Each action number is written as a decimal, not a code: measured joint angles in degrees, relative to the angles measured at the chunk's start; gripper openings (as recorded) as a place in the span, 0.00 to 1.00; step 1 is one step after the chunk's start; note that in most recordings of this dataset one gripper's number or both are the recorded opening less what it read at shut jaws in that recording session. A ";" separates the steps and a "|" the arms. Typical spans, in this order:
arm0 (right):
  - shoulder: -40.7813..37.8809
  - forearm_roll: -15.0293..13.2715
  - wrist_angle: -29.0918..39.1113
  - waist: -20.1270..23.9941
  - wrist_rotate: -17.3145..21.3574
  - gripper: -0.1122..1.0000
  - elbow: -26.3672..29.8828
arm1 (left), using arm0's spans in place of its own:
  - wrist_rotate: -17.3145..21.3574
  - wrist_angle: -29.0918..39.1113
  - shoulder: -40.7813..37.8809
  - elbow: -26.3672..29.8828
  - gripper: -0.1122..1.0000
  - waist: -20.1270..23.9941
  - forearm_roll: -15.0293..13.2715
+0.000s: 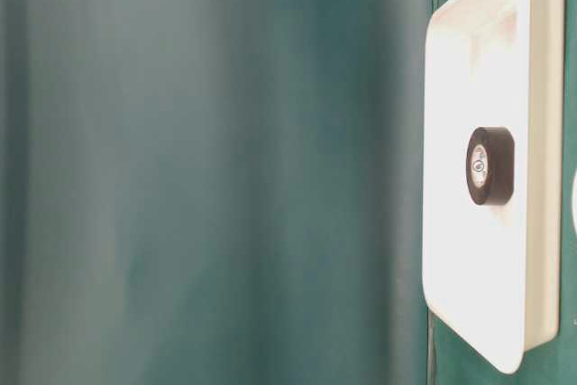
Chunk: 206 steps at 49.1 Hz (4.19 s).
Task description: Pick up the tape from a random location and place it into the white case.
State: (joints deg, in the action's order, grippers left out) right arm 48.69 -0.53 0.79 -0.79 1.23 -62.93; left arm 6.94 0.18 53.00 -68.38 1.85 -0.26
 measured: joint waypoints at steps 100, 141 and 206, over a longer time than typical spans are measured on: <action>-25.22 0.26 -0.97 10.72 1.76 0.93 14.15 | 0.00 -1.67 0.62 -2.11 0.97 -1.32 -0.18; -44.82 0.18 2.81 11.78 1.85 0.93 33.75 | 0.00 -1.41 0.70 -2.11 0.97 -1.32 -0.18; -52.21 -0.79 42.19 11.87 8.17 0.93 47.64 | 0.00 -1.14 0.70 -2.11 0.97 -1.23 -0.09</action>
State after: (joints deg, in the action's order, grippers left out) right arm -3.52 -1.32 42.98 11.07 9.40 -15.29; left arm 6.94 -0.97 53.70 -70.49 0.62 -0.35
